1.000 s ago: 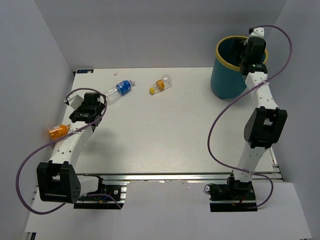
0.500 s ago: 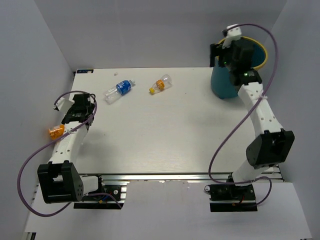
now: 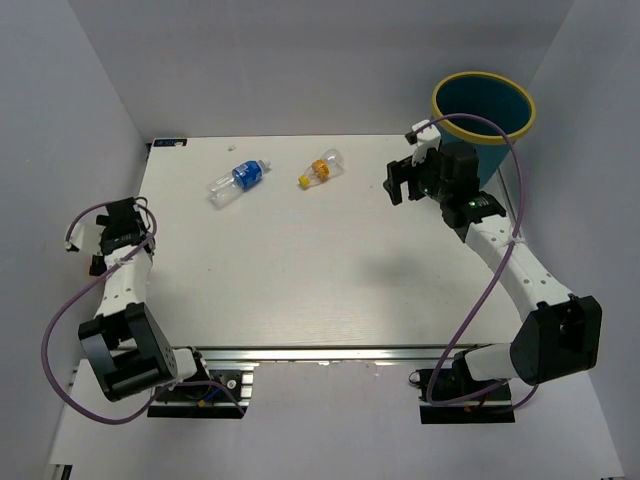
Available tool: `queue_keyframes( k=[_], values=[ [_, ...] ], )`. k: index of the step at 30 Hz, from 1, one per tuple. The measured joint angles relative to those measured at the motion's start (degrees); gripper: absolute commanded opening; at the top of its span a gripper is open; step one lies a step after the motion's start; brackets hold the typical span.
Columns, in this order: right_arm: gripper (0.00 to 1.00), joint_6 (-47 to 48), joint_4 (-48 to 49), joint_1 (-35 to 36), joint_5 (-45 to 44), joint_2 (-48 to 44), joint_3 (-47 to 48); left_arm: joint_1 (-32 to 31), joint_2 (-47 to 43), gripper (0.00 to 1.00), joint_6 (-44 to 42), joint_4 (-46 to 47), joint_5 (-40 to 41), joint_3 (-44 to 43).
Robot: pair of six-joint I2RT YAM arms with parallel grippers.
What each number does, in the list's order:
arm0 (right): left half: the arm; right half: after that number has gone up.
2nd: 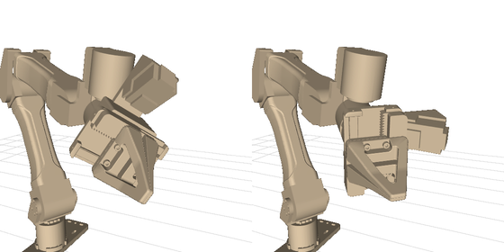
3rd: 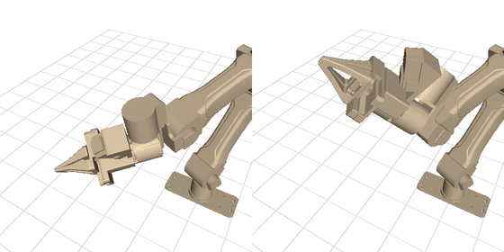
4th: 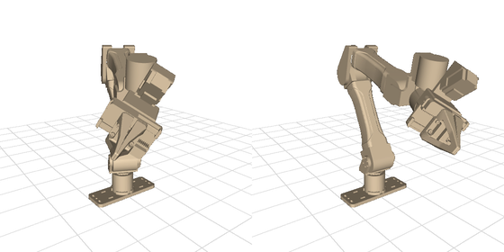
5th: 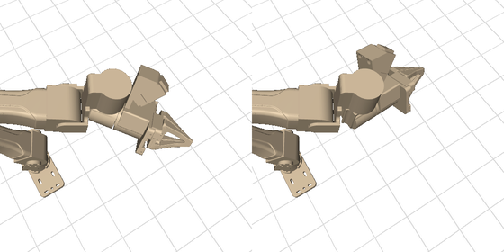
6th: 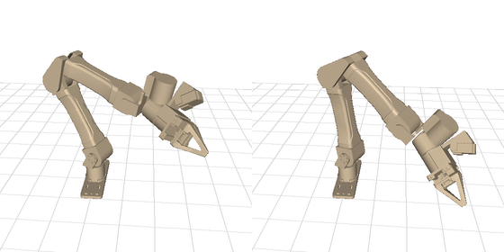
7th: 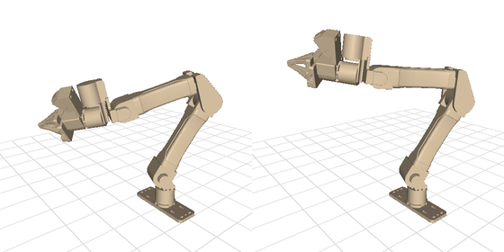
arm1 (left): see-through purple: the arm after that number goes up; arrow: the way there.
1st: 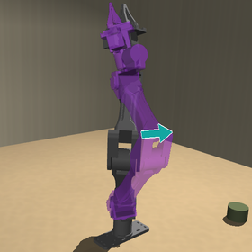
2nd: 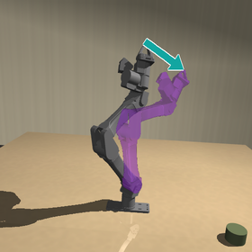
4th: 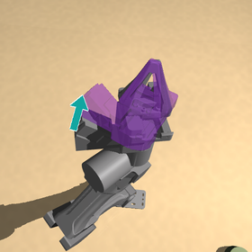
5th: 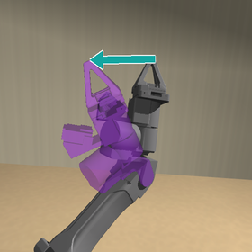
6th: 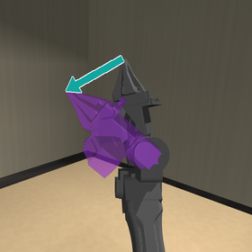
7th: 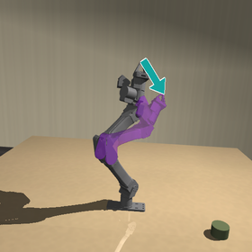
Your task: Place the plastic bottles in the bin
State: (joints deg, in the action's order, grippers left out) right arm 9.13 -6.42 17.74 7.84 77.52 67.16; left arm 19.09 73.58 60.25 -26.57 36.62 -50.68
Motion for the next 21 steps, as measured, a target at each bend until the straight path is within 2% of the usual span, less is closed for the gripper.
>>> queue_keyframes(
  k=[3,9,21],
  values=[
    [0.89,0.07,-0.33,0.04,0.92,0.57,-0.20,3.06,1.44,0.98,-0.57,2.67,-0.98,1.60],
    [0.89,0.31,-1.22,0.02,1.86,2.10,0.17,4.74,6.29,0.98,-0.90,5.57,-2.62,2.05],
    [0.89,0.31,-1.16,0.02,2.73,2.08,0.17,8.17,13.11,0.98,-1.14,8.74,0.04,1.90]
  ],
)
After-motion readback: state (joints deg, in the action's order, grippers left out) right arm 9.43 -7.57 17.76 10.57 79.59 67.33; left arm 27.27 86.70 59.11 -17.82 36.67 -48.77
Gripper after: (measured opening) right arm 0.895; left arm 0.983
